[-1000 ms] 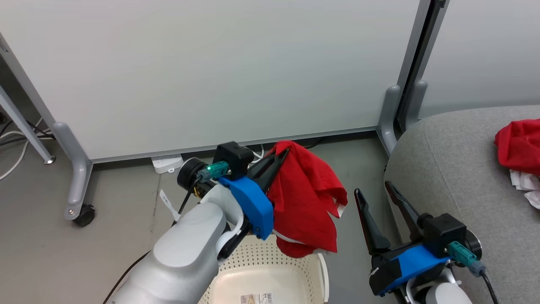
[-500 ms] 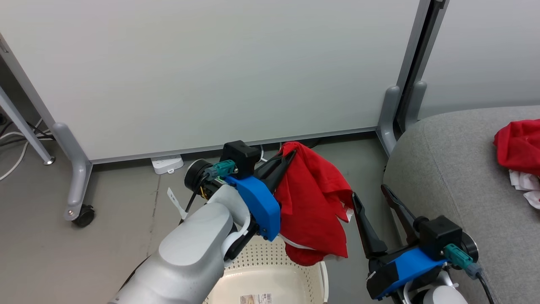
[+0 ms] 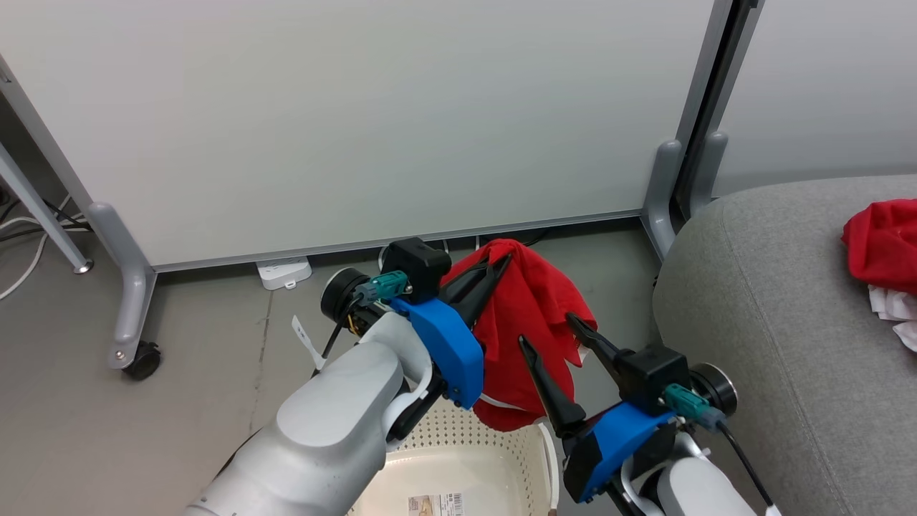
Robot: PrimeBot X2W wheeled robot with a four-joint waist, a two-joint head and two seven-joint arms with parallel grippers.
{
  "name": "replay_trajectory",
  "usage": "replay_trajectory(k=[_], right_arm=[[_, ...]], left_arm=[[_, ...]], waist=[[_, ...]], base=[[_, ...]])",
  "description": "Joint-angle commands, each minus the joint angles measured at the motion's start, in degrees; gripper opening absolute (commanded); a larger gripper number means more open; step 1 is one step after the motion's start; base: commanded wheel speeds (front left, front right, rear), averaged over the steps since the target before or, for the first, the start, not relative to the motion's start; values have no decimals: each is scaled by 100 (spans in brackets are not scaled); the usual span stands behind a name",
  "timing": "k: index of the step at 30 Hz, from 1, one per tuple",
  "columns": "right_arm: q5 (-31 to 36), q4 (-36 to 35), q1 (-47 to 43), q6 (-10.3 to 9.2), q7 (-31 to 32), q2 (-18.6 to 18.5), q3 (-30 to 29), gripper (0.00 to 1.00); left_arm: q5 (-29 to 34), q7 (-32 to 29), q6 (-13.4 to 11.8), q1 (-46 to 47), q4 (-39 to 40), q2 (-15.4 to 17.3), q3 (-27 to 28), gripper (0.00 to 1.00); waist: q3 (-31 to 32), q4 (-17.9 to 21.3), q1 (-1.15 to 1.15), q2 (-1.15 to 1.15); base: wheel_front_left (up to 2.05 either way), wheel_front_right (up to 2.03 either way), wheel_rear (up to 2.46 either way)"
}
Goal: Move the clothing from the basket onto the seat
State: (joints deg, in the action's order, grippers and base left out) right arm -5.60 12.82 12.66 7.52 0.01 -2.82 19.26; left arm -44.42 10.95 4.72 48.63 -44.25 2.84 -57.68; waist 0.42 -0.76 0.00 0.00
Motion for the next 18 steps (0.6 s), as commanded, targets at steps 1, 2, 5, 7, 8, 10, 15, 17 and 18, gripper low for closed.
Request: replay_trajectory(k=[1, 2, 5, 7, 8, 10, 15, 17, 18], right_arm=[[-33, 122, 150, -6, 27, -11, 50, 100], [-45, 255, 254, -6, 43, -12, 109, 100], [-83, 698, 593, -6, 73, -11, 256, 100], [-111, 1005, 828, -6, 41, -11, 334, 100], [-113, 1153, 939, -6, 20, -10, 361, 100], [-99, 1455, 1134, -6, -6, -10, 412, 100], [-240, 2086, 1549, -6, -31, -10, 514, 100], [-317, 2348, 1687, -6, -59, -12, 571, 100], [-381, 2468, 1744, -6, -68, -11, 619, 100]], left_arm=[[-40, 41, -13, 70, 15, 11, -26, 0], [-49, 44, -14, 80, 19, 12, -55, 0], [-108, 66, -20, 122, 34, 12, -132, 0], [-145, 78, -29, 144, 51, 12, -187, 0], [-171, 85, -34, 155, 55, 12, -217, 0], [-204, 99, -42, 177, 67, 12, -278, 0], [-311, 114, -53, 201, 102, 13, -415, 0], [-356, 121, -58, 206, 117, 10, -464, 0], [-377, 124, -57, 209, 125, 10, -486, 0]], waist=[[-6, -10, 0, 0], [-12, -18, 0, 0], [-28, -54, 0, 0], [-36, -84, 0, 0], [-39, -99, 0, 0], [-41, -129, 0, 0], [-34, -199, 0, 0], [-29, -221, 0, 0], [-25, -232, 0, 0]], base=[[0, 0, 0], [0, 0, 0], [0, 0, 0], [0, 0, 0], [0, 0, 0], [0, 0, 0], [0, 0, 0], [0, 0, 0], [0, 0, 0]])
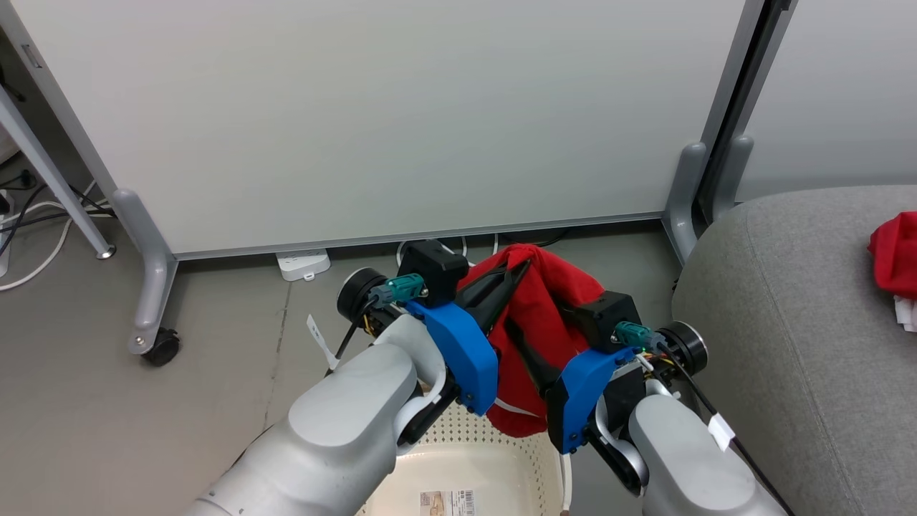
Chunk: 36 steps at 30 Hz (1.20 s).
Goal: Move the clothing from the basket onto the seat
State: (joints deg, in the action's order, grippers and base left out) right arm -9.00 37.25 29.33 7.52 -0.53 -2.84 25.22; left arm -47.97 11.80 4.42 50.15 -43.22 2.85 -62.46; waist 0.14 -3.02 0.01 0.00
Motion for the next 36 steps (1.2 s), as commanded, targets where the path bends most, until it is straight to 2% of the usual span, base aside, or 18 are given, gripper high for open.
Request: replay_trajectory(k=[1, 6, 7, 8, 9, 10, 11, 12, 36], right_arm=[[-100, 136, 133, -6, -40, -6, 93, 100], [-431, 601, 368, -6, -117, -9, 481, 100], [-504, 678, 411, -6, -119, -9, 554, 84], [-545, 743, 452, -6, -142, -8, 617, 59], [-589, 807, 491, -6, -164, -8, 671, 42], [-643, 863, 519, -6, -192, -9, 723, 28], [-643, 863, 519, -6, -192, -9, 723, 28], [-741, 970, 571, -6, -238, -8, 813, 0], [-1195, 1622, 843, -6, -699, -7, 1258, 0]], left_arm=[[-46, 39, -27, 66, 32, 9, -24, 0], [-135, 61, -34, 125, 72, 9, -137, 0], [-151, 65, -41, 136, 77, 9, -158, 0], [-175, 72, -46, 143, 79, 9, -173, 0], [-186, 83, -53, 151, 78, 9, -188, 0], [-195, 90, -58, 159, 75, 10, -202, 0], [-195, 90, -58, 159, 75, 10, -202, 0], [-230, 98, -66, 172, 61, 10, -234, 0], [-543, 216, -72, 196, -118, 10, -481, 0]], waist=[[9, -16, -1, 0], [34, -39, -1, 0], [38, -40, -1, 0], [43, -40, -1, 0], [48, -38, -1, 0], [52, -36, -1, 0], [52, -36, -1, 0], [64, -28, -1, 0], [177, 110, -1, 0]], base=[[0, 0, 0], [0, 0, 0], [0, 0, 0], [0, 0, 0], [0, 0, 0], [0, 0, 0], [0, 0, 0], [0, 0, 0], [0, 0, 0]])
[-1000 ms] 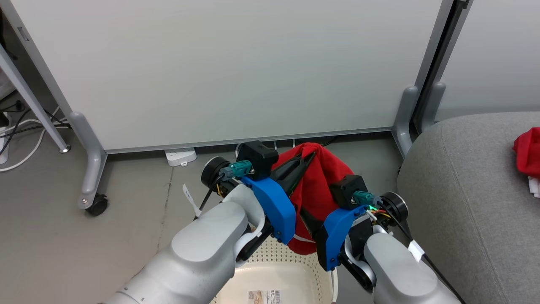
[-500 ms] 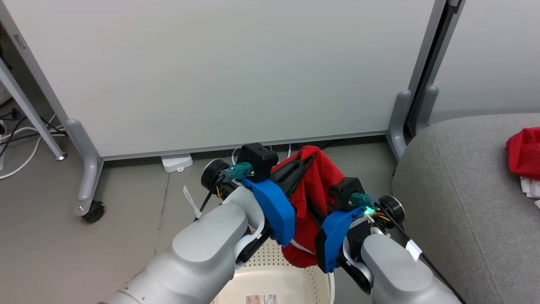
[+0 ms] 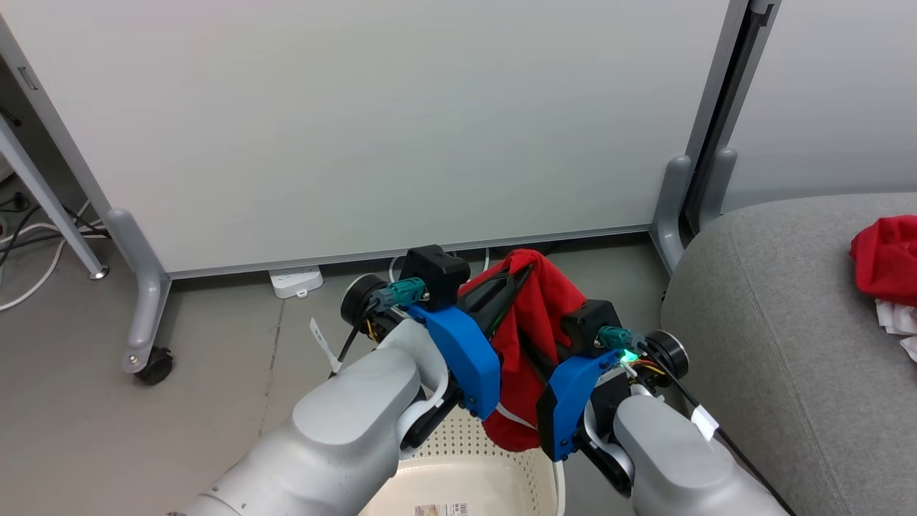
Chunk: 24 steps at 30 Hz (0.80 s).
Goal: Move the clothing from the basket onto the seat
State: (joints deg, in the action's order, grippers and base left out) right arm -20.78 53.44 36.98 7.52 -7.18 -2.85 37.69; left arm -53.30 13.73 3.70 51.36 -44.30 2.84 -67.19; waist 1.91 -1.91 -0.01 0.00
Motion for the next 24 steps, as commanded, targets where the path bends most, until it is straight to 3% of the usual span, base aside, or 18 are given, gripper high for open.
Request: replay_trajectory(k=[1, 6, 7, 8, 9, 10, 19, 24], right_arm=[[-25, 21, 85, -6, -53, -6, 20, 0], [-64, 90, 128, -6, -105, -6, 79, 0], [-75, 100, 127, -6, -110, -7, 96, 0], [-94, 108, 130, -6, -109, -7, 114, 0], [-93, 121, 140, -6, -122, -7, 132, 0], [-91, 144, 149, -6, -144, -7, 145, 0], [-35, 317, 225, -6, -250, -6, 174, 0], [15, 431, 274, -6, -349, -6, 113, 0]], left_arm=[[-9, 30, -3, 76, -14, 11, -20, 0], [-41, 64, -38, 101, -29, 11, -54, 0], [-36, 76, -51, 105, -28, 11, -53, 8], [-32, 82, -57, 104, -30, 11, -51, 36], [-31, 95, -60, 98, -31, 11, -54, 79], [-31, 102, -56, 91, -29, 11, -57, 100], [16, 152, -167, -111, 18, 11, 61, 100], [414, 147, -318, -529, 328, 99, 507, 100]], waist=[[4, 0, 1, 0], [7, 17, 1, 0], [8, 24, 1, 0], [10, 31, 1, 0], [12, 38, 1, 0], [14, 42, 1, 0], [42, 41, 1, 0], [8, 15, 1, 0]], base=[[0, 0, 0], [0, 0, 0], [0, 0, 0], [0, 0, 0], [0, 0, 0], [0, 0, 0], [0, 0, 0], [0, 0, 0]])
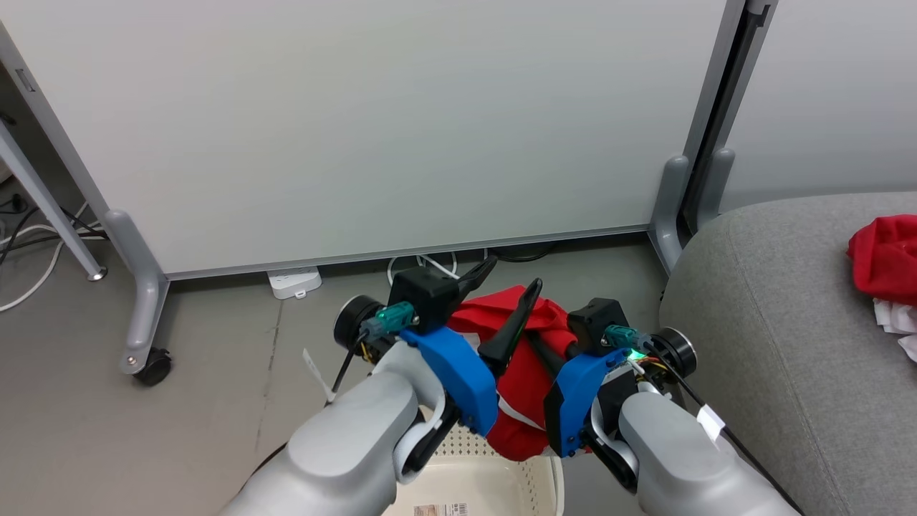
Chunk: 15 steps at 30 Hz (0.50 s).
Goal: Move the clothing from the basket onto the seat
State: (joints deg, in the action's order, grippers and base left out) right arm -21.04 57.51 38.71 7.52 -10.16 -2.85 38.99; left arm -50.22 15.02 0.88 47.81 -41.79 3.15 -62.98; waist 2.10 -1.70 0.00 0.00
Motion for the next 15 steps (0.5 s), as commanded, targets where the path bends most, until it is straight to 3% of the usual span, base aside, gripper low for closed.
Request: replay_trajectory(k=[1, 10, 15], right_arm=[[51, 43, 106, -6, -67, -6, -27, 0], [188, 259, 119, -6, -221, -6, -163, 0], [246, 336, 120, -6, -268, -6, -232, 0]], left_arm=[[230, 16, -67, -309, 171, 110, 208, 100], [1510, 19, -216, -1717, 1160, 453, 1308, 100], [2107, 19, -133, -2404, 1587, 614, 1871, 100]], waist=[[-18, -13, 0, 0], [-78, -100, 0, 0], [-104, -138, 0, 0]], base=[[0, 0, 0], [0, 0, 0], [0, 0, 0]])
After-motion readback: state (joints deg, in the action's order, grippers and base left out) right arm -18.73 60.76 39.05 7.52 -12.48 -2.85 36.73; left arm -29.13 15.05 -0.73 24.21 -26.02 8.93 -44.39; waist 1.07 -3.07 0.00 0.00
